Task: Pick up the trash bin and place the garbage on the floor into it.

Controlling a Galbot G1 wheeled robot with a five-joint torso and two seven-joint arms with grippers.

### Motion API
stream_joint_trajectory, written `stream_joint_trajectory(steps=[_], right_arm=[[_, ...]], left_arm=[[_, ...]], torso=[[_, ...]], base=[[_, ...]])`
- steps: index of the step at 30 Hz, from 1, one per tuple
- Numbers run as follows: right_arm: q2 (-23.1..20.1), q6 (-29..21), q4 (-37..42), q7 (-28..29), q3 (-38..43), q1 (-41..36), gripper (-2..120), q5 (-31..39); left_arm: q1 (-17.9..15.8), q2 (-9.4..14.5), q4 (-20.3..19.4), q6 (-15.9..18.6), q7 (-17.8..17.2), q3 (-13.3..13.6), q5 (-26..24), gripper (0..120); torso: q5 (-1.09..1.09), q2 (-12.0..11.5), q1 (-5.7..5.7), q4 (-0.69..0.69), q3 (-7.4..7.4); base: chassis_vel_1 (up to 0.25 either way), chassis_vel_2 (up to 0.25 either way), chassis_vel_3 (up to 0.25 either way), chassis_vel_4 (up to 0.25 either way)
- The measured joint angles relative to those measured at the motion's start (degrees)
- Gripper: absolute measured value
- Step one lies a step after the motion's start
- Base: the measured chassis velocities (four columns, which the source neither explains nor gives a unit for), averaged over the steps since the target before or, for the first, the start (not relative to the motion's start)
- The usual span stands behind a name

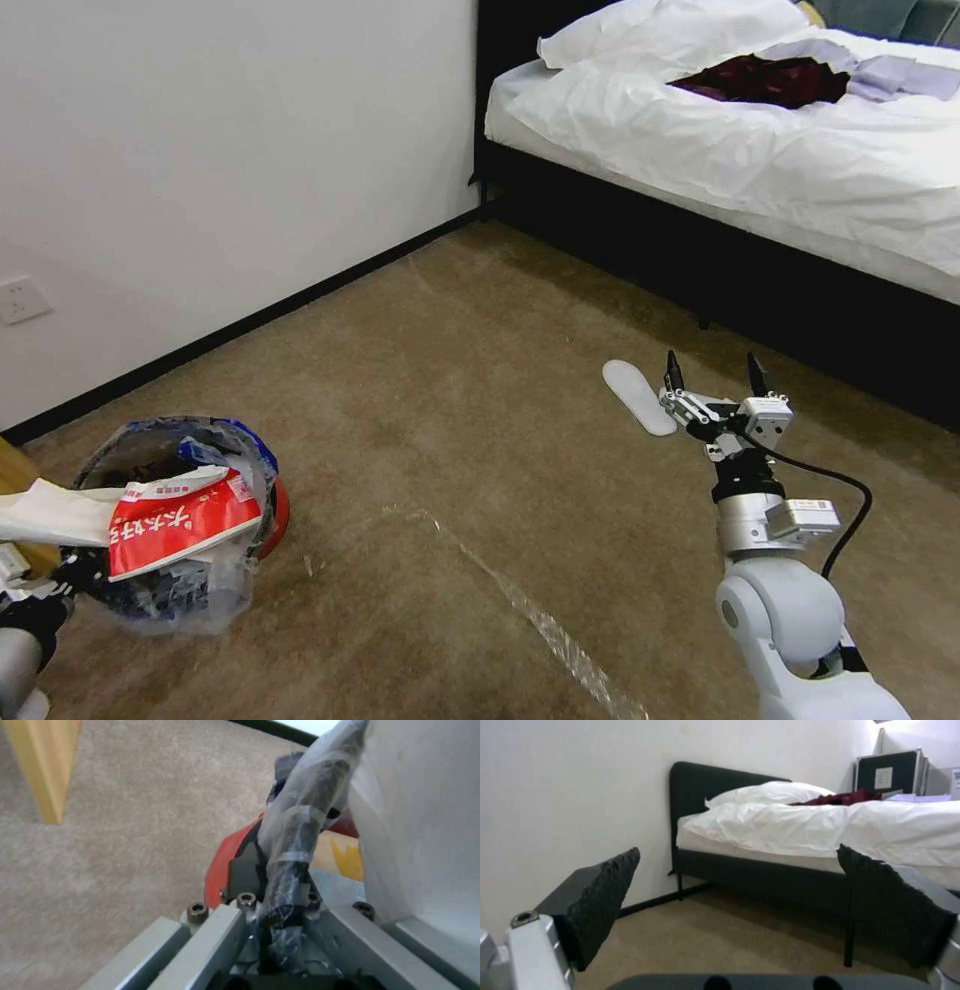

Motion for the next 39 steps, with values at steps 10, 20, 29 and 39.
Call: stream_joint_trajectory(steps=[10, 20, 29, 39], right_arm=[[0.01, 0.47, -0.16, 0.14, -0.22, 0.03, 100, -0.02], [0.18, 0.88, -0.31, 0.87, -1.03, 0.08, 100, 0.77], [0.47, 0.89, -0.87, 1.01, -1.02, 0.02, 100, 1.08], [0.60, 0.99, -1.11, 1.06, -0.50, -0.65, 100, 0.69]], left_arm=[[-0.01, -0.15, 0.02, 0.00, 0.02, 0.00, 0.01, 0], [0.24, -0.37, -0.37, 0.02, 0.02, 0.01, 0.07, 0], [0.42, -0.32, -0.80, 0.22, 0.01, 0.04, 0.12, 0], [0.24, -0.24, -1.07, 1.20, 0.28, -0.22, -0.32, 0]], torso=[[-0.01, 0.00, 0.00, 0.00, 0.00], [0.00, 0.00, -0.01, 0.00, 0.00], [-0.01, 0.00, -0.01, 0.00, 0.00], [-0.01, 0.00, -0.01, 0.00, 0.00]], base=[[-0.146, 0.149, 0.141, -0.149], [-0.066, 0.072, 0.060, -0.060], [0.000, 0.000, 0.000, 0.000], [0.000, 0.000, 0.000, 0.000]])
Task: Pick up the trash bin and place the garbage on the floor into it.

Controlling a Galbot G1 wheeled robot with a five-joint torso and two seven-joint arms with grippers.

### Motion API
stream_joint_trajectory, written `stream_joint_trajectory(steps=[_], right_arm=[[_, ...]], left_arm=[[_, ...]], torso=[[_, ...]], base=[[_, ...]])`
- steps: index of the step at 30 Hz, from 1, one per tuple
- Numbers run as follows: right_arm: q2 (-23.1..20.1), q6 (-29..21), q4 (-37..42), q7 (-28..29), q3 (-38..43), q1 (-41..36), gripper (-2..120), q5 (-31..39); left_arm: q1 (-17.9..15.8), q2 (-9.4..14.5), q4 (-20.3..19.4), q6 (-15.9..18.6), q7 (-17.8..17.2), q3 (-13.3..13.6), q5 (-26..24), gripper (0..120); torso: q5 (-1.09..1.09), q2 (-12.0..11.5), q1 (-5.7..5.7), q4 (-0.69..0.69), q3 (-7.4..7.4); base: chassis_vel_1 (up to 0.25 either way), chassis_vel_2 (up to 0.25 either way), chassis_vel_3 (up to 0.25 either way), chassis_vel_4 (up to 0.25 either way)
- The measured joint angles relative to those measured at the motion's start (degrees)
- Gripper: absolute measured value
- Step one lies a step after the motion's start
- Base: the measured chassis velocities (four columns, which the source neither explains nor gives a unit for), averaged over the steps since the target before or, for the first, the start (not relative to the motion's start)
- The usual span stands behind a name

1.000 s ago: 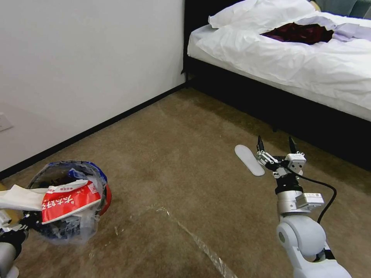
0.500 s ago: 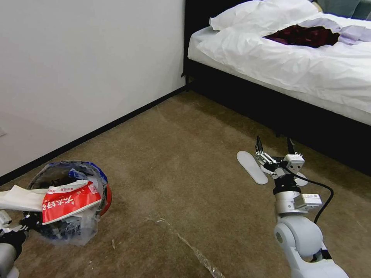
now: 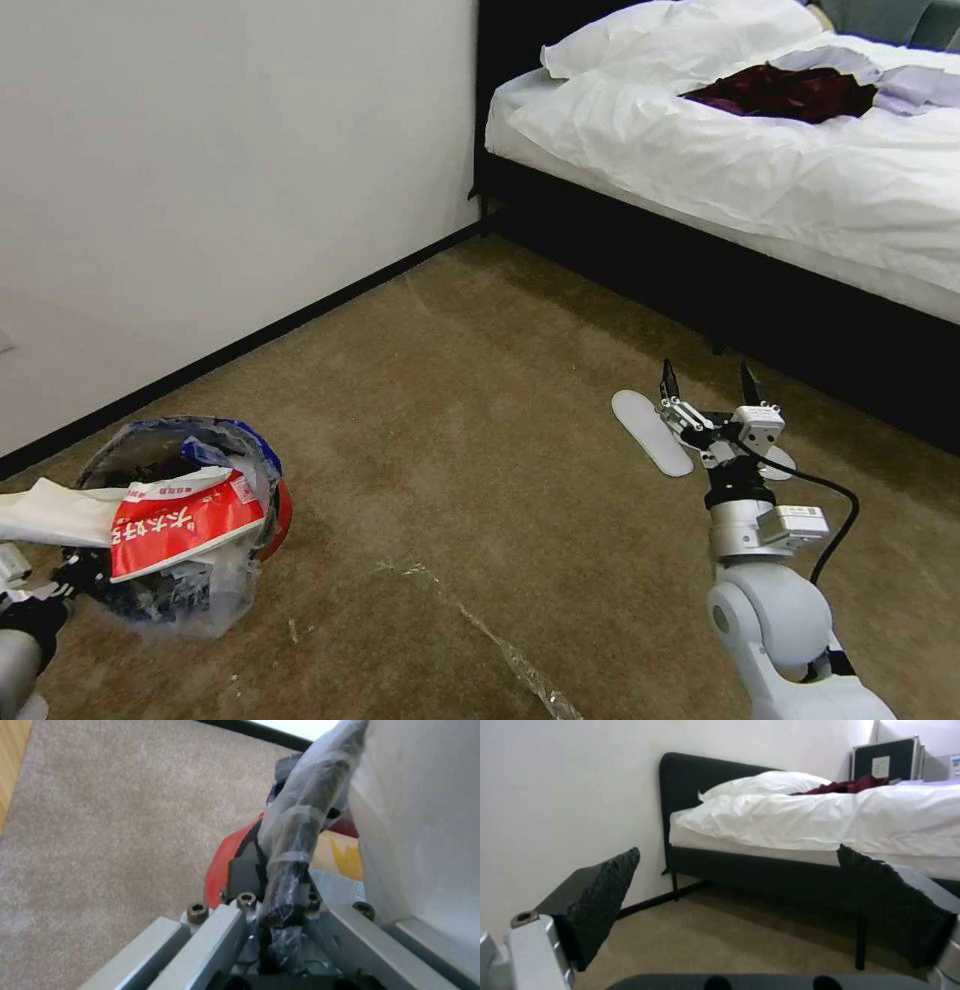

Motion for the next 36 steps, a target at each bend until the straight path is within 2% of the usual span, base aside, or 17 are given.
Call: stream_joint_trajectory(steps=[36], right_arm=[[-0.73, 0.51, -0.78, -0.61, 2.42, -0.01, 100, 0.93]], left_arm=[[-0.93, -0.24, -0.50, 0.86, -0.11, -0.11, -0.65, 0]], torso=[[0.00, 0.00, 0.00, 0.00, 0.01]], base=[[0.000, 0.000, 0.000, 0.000]])
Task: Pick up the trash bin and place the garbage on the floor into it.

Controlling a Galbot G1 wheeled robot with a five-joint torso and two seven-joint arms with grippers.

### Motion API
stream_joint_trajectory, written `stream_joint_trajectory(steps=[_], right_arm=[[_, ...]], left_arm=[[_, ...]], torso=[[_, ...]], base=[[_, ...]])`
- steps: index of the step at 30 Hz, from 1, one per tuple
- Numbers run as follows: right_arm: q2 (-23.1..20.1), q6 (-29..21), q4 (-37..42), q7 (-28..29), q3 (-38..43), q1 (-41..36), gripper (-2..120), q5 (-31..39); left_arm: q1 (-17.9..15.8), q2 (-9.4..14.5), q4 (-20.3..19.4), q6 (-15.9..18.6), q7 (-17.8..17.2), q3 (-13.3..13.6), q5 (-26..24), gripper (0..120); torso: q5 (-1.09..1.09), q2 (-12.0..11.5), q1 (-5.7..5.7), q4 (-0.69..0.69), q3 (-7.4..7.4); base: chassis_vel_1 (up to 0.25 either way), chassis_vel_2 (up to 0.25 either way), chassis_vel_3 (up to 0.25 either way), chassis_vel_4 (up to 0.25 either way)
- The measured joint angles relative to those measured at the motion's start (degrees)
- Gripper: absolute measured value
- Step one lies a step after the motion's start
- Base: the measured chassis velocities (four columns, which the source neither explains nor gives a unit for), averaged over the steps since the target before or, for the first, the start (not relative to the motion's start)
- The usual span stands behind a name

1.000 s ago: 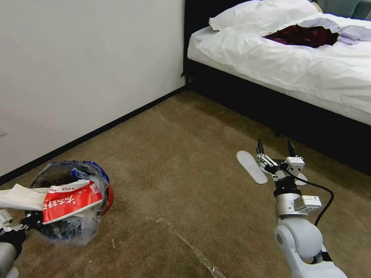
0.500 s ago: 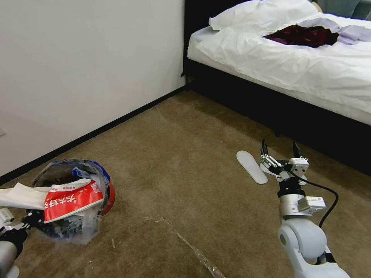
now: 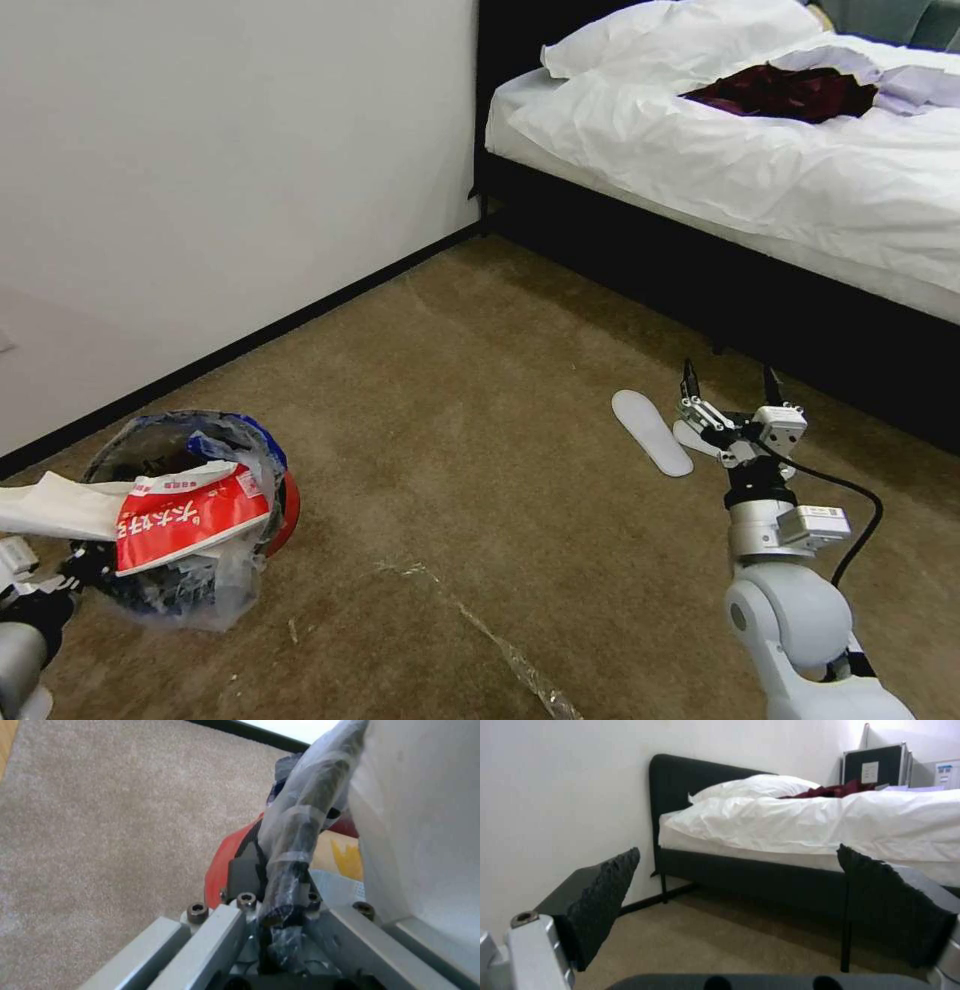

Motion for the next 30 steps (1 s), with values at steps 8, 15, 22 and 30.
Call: stream_joint_trajectory(steps=[8, 15, 22, 30], right_arm=[[0.21, 0.01, 0.04, -0.31, 0.14, -0.28, 100, 0.02], [0.09, 0.03, 0.23, -0.49, 0.80, -0.70, 100, -0.02], [-0.29, -0.14, 0.23, -0.50, 0.87, -0.49, 100, 0.12], [-0.42, -0.16, -0.10, -0.57, 0.69, -0.34, 100, 0.22]], left_arm=[[0.04, 0.06, 0.02, 0.00, 0.01, 0.00, -0.05, 0], [-0.50, 0.39, 0.76, 0.04, 0.04, 0.37, -0.07, 0], [-0.45, 0.45, 1.07, 0.05, 0.36, 0.20, -0.34, 0], [-0.18, 0.27, 1.12, 0.05, 0.79, -0.12, -0.04, 0]], torso=[[0.00, 0.00, 0.01, 0.00, 0.00], [0.00, 0.00, 0.01, 0.00, 0.00], [0.00, 0.00, 0.01, 0.00, 0.00], [0.00, 0.00, 0.01, 0.00, 0.00]], base=[[0.000, 0.000, 0.000, 0.000], [0.000, 0.000, 0.000, 0.000], [0.000, 0.000, 0.000, 0.000], [0.000, 0.000, 0.000, 0.000]])
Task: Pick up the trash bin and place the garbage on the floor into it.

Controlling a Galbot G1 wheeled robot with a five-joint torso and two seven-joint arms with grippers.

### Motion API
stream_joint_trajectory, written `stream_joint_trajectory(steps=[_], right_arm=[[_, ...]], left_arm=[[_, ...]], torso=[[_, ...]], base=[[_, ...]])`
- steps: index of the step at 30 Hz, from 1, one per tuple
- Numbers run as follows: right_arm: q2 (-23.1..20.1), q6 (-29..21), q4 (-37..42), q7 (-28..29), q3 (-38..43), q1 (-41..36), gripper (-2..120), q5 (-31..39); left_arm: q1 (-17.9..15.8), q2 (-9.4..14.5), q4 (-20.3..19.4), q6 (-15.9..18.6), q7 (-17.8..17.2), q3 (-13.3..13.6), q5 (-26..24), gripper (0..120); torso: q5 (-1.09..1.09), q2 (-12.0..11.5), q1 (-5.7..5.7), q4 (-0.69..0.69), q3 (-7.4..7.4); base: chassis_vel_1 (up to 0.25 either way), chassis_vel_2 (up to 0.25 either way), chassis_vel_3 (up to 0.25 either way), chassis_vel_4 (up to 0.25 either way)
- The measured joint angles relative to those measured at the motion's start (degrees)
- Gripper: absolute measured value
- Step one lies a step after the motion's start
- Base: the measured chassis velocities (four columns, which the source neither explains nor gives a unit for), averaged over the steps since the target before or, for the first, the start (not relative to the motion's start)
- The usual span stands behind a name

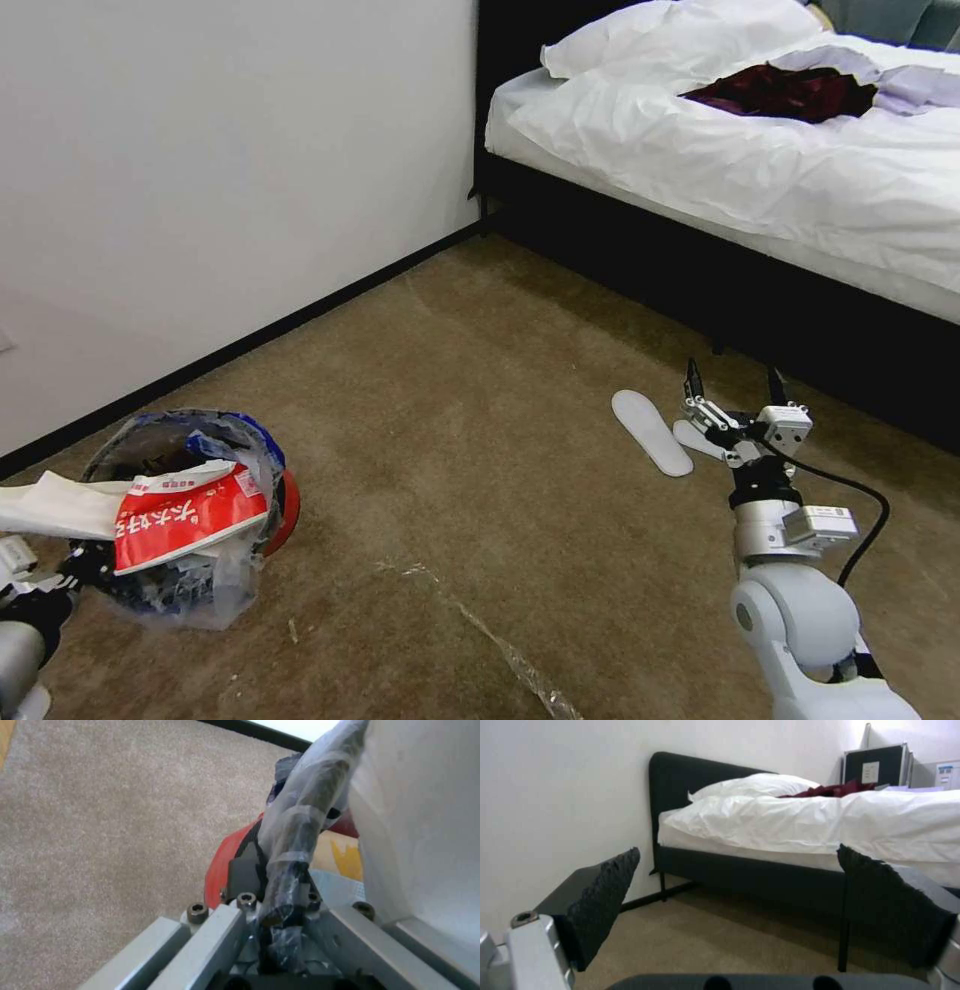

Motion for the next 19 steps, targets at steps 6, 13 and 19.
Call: stream_joint_trajectory(steps=[6, 13, 19], right_arm=[[0.01, 0.07, -0.23, -0.13, -0.08, 0.01, 100, 0.01], [-0.16, 0.07, -0.43, -0.21, -0.09, 0.19, 100, 0.16], [-0.39, 0.05, -0.36, -0.22, 0.29, 0.25, 100, 0.56]], left_arm=[[-0.15, -0.04, -0.01, -0.01, 0.07, 0.00, 0.13, 0], [-0.31, 0.17, 0.21, -0.01, 0.07, -0.12, 0.04, 0], [-0.17, 0.16, 0.27, -0.01, 0.24, -0.23, 0.00, 0]], torso=[[0.00, 0.00, 0.00, 0.00, 0.00], [0.00, 0.00, 0.00, 0.00, 0.00], [0.00, 0.00, 0.00, 0.00, 0.00]], base=[[0.000, 0.000, 0.000, 0.000], [0.000, 0.000, 0.000, 0.000], [0.000, 0.000, 0.000, 0.000]])
